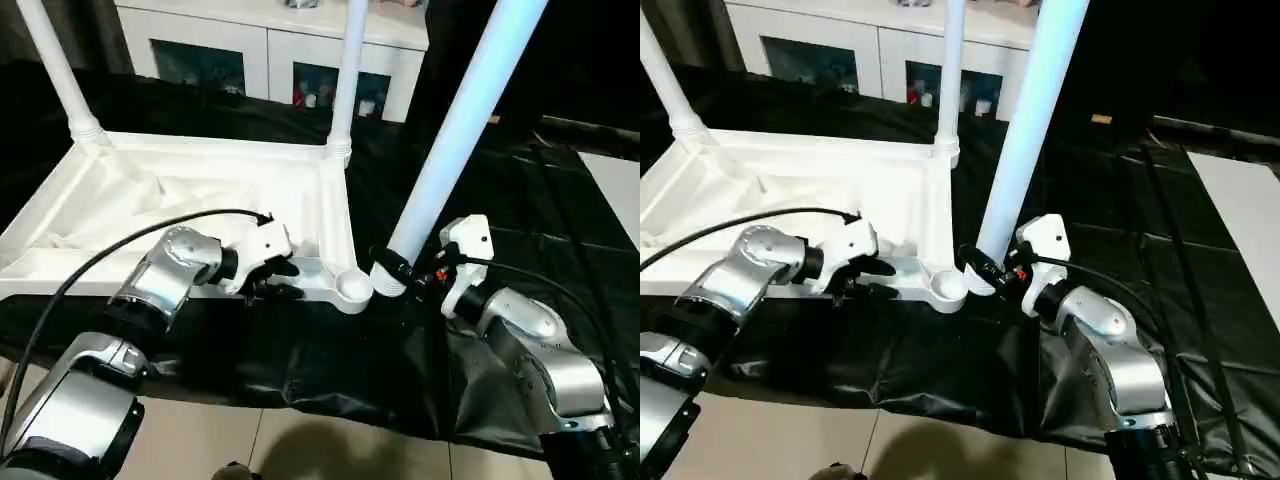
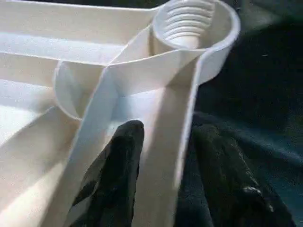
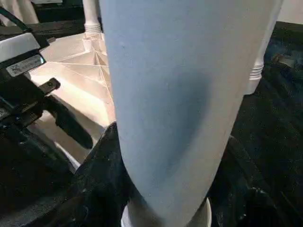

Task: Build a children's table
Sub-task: Insert table leg to table base

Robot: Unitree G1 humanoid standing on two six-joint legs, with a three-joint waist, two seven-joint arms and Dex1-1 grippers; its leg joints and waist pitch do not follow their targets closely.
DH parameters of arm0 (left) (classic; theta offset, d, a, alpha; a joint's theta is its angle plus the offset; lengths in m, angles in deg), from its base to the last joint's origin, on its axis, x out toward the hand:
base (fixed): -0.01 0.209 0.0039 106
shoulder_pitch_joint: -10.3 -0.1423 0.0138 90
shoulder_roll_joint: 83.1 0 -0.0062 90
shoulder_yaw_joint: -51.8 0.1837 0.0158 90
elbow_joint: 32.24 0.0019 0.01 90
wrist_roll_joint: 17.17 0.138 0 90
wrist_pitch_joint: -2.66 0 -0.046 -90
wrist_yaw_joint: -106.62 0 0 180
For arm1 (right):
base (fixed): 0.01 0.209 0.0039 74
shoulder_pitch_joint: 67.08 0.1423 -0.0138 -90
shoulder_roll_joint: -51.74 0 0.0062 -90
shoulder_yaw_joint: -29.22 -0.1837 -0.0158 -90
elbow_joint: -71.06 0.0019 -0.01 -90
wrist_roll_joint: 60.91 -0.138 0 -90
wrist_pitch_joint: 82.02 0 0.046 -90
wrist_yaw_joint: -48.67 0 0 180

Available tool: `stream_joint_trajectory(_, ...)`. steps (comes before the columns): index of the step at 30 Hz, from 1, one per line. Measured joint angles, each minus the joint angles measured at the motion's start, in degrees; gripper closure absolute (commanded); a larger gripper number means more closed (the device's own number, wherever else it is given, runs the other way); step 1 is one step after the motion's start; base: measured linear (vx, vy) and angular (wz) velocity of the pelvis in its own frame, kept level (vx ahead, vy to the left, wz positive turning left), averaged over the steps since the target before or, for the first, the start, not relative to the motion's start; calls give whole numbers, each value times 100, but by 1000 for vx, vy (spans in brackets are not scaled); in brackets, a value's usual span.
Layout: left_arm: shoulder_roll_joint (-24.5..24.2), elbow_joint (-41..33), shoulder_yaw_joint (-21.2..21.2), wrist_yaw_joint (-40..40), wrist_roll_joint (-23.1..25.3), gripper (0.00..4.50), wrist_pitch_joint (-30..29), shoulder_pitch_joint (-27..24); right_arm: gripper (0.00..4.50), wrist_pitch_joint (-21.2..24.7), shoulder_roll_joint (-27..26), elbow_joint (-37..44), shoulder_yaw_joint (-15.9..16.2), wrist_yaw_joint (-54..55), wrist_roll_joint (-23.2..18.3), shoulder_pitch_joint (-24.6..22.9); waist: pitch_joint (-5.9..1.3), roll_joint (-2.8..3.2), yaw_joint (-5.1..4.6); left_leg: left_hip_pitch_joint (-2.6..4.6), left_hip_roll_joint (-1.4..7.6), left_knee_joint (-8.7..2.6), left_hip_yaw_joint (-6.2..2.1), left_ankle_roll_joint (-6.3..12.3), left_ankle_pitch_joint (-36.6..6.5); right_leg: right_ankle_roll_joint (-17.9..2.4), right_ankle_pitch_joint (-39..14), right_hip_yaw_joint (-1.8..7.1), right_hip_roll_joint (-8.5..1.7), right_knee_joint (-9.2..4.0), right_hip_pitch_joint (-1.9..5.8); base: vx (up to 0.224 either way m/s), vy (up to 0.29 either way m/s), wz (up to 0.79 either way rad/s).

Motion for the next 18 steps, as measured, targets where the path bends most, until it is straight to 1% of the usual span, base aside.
stream_joint_trajectory(2, -22, 81, -2, 90, 0, 283, 11, 0, 262, 0, 0, 0, 2, -6, 0, 0, 0, 0, 8, 0, 0, 0, 0, 0, 0, 0, 0, 0, 0, 0, 0, 0, 0, 0)
stream_joint_trajectory(5, -46, 150, -11, 178, 1, 315, 57, 11, 262, 0, 0, 0, 3, -18, 2, 0, 0, 0, 26, -1, 1, 0, 2, 0, 0, 0, 0, 1, 0, -2, 0, 0, 0, 0)
stream_joint_trajectory(8, -43, 247, -13, 293, 7, 334, 134, 33, 262, 0, 0, 0, 3, -40, 4, -1, 0, 0, 45, -1, 1, 0, 3, 0, 0, 0, 0, 1, 0, -3, 0, 0, 0, 0)
stream_joint_trajectory(11, -25, 379, -13, 316, 23, 363, 179, 155, 262, 0, 0, 0, 3, -44, 5, -1, 0, 0, 60, -2, 1, 0, 3, 0, 0, 0, 0, 0, 0, -4, 0, 0, 0, 0)
stream_joint_trajectory(12, -25, 395, -14, 324, 28, 363, 189, 193, 262, 0, 0, 0, 4, -47, 5, -2, 0, 0, 64, -1, 1, 0, 3, 0, 0, 0, 0, 0, -1, -3, 0, 0, 0, 0)
stream_joint_trajectory(16, -7, 478, -14, 360, 104, 399, 229, 248, 262, 0, 1, 0, 5, -51, 6, -8, 0, 0, 58, 0, 2, 0, 6, 0, 0, 0, 0, 1, -1, -2, 0, 0, 0, 0)
stream_joint_trajectory(18, 0, 491, -13, 418, 136, 402, 267, 260, 262, 0, 0, 0, 6, -54, 6, -8, 0, 0, 58, 0, 2, 0, 6, 0, 0, 0, 0, 1, -1, -2, 0, 0, 0, 0)
